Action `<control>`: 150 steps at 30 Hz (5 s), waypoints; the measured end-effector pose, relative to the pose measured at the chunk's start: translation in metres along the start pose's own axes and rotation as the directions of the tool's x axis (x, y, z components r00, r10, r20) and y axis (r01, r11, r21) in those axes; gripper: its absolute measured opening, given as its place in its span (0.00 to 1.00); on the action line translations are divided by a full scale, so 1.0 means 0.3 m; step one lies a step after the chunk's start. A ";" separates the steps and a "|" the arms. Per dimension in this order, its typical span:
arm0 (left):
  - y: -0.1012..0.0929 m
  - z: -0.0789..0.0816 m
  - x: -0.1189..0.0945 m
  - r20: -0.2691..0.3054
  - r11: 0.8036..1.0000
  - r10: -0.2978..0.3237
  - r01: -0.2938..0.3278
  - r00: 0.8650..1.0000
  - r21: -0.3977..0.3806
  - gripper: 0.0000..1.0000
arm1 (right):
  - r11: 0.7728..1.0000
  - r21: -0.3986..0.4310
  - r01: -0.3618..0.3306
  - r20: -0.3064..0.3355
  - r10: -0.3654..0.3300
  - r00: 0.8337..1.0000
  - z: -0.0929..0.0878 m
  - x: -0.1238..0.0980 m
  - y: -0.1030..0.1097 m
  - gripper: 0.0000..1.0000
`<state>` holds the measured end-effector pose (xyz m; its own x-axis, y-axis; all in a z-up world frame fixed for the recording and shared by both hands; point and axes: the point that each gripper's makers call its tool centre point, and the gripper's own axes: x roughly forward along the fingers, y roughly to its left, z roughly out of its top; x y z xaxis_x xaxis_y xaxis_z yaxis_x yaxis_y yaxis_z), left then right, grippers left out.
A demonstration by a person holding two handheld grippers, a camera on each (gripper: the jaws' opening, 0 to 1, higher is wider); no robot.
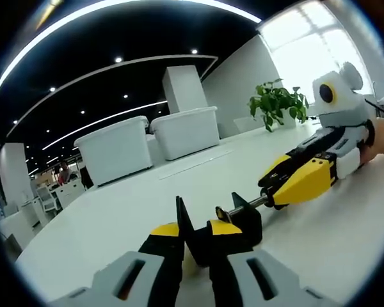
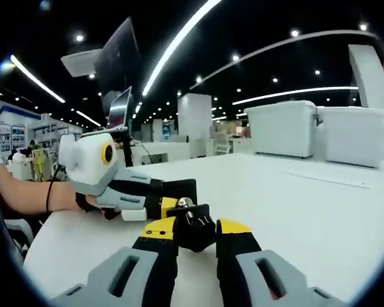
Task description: Clamp the fixed fixture on the desktop, loosen the retaining clip, secure it to the edge of the desk, and tighten the retaining clip.
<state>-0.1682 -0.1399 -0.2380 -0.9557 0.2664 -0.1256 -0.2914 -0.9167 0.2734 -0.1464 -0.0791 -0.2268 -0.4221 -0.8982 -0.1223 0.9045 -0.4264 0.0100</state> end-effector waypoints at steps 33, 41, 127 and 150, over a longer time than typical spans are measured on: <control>-0.002 -0.001 -0.001 0.001 1.000 -0.002 0.002 1.000 0.001 0.15 | 0.998 0.047 0.032 0.071 -0.035 0.997 0.057 -0.010 -0.058 0.27; -0.003 -0.001 0.000 0.002 1.000 -0.005 0.005 1.000 0.001 0.15 | 0.906 0.415 -0.088 0.076 0.062 0.995 0.055 -0.026 -0.065 0.27; -0.006 0.002 -0.002 0.006 1.000 -0.008 0.008 1.000 0.004 0.15 | 0.976 -0.219 0.014 0.050 -0.003 0.999 0.021 -0.012 0.048 0.19; -0.005 0.001 -0.001 0.008 1.000 -0.010 0.010 1.000 0.008 0.15 | 0.988 0.152 -0.029 -0.005 0.030 1.000 -0.005 -0.003 -0.030 0.25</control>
<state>-0.1674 -0.1384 -0.2380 -0.9530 0.2778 -0.1208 -0.3012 -0.9116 0.2797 -0.1541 -0.0744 -0.2283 -0.3940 -0.9103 -0.1271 0.8967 -0.4111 0.1643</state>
